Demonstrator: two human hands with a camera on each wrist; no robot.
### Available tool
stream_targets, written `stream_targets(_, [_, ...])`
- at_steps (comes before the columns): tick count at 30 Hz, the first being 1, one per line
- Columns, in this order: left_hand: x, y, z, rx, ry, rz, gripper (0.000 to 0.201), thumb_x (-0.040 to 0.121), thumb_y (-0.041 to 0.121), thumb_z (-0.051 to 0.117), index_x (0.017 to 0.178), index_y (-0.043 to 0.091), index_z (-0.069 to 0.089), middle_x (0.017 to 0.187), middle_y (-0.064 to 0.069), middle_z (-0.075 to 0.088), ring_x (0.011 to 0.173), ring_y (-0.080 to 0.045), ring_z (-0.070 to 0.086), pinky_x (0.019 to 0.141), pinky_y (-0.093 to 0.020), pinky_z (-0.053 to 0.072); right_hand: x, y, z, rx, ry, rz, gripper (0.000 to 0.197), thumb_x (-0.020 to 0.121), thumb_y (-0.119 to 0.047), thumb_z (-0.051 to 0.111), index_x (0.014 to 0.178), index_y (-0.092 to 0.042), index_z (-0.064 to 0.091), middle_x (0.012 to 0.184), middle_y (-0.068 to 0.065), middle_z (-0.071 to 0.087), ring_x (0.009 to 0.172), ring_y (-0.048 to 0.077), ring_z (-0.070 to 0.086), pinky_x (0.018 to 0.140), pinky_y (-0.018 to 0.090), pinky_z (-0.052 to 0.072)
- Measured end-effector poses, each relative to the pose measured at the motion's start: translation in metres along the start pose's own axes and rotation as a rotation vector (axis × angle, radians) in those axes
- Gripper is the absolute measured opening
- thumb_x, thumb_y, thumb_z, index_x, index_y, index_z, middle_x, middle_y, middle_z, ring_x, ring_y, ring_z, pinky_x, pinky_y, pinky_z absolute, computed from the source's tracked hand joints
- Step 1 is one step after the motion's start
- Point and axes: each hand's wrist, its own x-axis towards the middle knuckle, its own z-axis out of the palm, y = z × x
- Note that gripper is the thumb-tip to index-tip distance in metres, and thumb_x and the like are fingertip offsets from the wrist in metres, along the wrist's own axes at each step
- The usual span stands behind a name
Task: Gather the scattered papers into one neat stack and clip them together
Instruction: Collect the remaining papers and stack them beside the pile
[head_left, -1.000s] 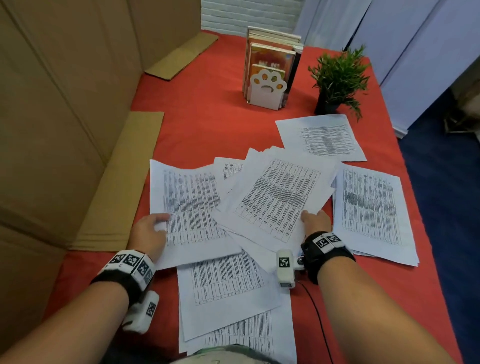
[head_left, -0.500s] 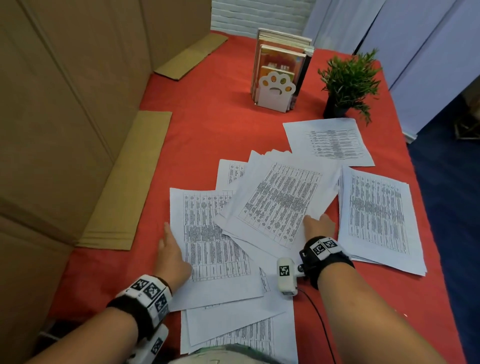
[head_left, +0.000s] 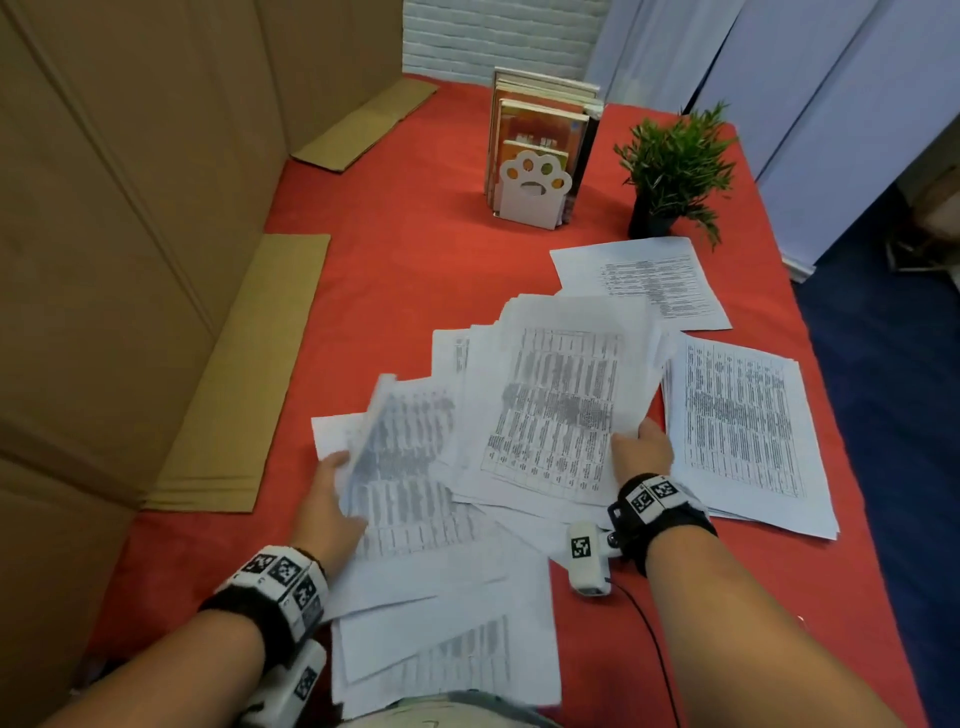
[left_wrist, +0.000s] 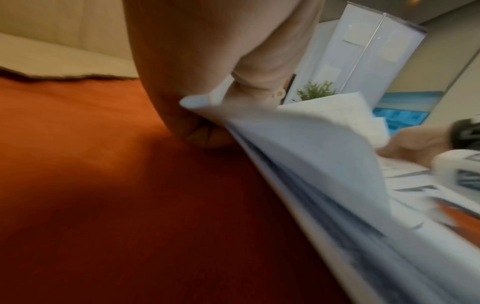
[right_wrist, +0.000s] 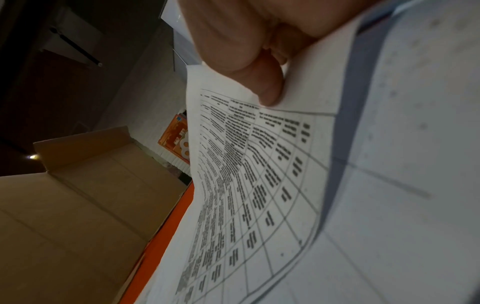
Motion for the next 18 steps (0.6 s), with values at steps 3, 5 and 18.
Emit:
stream_targets(3, [0.013,-0.006,-0.029,0.034,0.145,0.0,0.095,0.075,-0.014,0.062,0.148,0.021,0.013,0.149,-0.014,0.033,0.13,-0.034,0.041,0.1,-0.038,0.036,0.005,0.001,-0.018,0.017,0.013,-0.009,0.052,0.084,0.01,0.041,0.132,-0.011,0.043,0.116,0.016,0.061,0.102,0.03,0.059,0.081,0.027,0.042])
stream_targets(5, [0.019,-0.008,-0.05,0.052,0.218,-0.029,0.102,0.073,-0.014,0.063,0.149,0.023,0.006,0.148,-0.018,0.034,0.126,-0.039,0.044,0.096,-0.042,0.038,0.01,0.005,-0.029,0.04,0.009,0.01,0.068,0.085,0.011,0.041,0.144,-0.021,0.029,0.134,0.013,0.054,0.115,0.03,0.056,0.086,0.023,0.037])
stream_targets(18, [0.047,0.006,-0.055,0.065,0.16,0.036,0.111,0.075,-0.014,0.057,0.145,0.039,-0.01,0.149,-0.015,0.034,0.116,-0.04,0.052,0.089,-0.045,0.048,0.019,0.019,-0.021,0.387,-0.238,-0.017,0.06,0.078,0.01,0.051,0.114,-0.038,0.055,0.12,0.005,0.064,0.111,0.028,0.061,0.099,0.057,0.043])
